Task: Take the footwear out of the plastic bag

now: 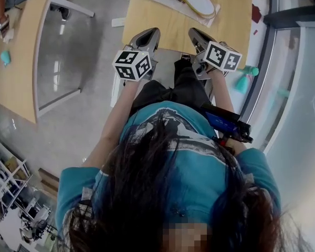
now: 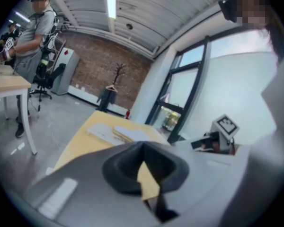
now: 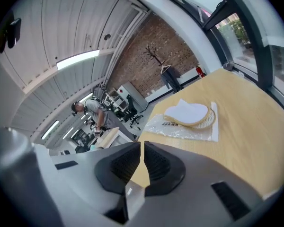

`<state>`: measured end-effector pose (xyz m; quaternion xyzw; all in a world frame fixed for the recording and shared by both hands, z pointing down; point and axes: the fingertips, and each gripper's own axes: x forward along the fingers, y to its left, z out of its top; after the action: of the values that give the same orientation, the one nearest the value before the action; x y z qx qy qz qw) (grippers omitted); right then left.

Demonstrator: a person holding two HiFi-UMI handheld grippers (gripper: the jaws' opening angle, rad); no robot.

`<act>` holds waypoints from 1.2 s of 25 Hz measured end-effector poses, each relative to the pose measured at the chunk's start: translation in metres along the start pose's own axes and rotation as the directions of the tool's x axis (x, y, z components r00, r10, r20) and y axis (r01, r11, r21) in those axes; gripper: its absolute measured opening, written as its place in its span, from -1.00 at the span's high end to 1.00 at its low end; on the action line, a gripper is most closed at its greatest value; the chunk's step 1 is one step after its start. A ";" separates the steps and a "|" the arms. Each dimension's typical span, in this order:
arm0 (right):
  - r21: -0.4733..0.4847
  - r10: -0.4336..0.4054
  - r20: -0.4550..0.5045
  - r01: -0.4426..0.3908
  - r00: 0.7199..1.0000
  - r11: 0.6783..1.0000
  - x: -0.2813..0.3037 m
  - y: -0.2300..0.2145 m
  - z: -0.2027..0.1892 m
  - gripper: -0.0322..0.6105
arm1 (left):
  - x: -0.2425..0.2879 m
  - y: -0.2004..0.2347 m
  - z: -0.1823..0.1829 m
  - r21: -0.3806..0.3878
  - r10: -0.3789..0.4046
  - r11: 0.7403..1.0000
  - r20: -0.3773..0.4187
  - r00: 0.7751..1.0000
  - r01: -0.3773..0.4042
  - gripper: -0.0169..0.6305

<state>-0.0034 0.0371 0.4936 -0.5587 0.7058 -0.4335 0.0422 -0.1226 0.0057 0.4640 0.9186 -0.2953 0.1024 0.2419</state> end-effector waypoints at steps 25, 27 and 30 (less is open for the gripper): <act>0.230 -0.067 0.178 0.025 0.982 0.973 -0.298 0.061 -0.298 0.81 | -0.242 -0.232 -0.216 -0.053 -0.282 0.959 -0.046 0.958 0.279 0.95; 0.206 -0.046 0.166 0.011 0.985 0.978 -0.296 0.077 -0.289 0.81 | -0.247 -0.232 -0.198 -0.050 -0.268 0.963 -0.032 0.963 0.266 0.95; 0.183 -0.018 0.156 -0.011 0.988 0.983 -0.314 0.106 -0.276 0.81 | -0.264 -0.247 -0.173 -0.054 -0.243 0.969 -0.017 0.970 0.242 0.95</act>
<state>-0.1166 0.4521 0.4622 -0.5861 0.6563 -0.4514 0.1483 -0.1963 0.3983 0.4304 0.9399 -0.1808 0.0751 0.2796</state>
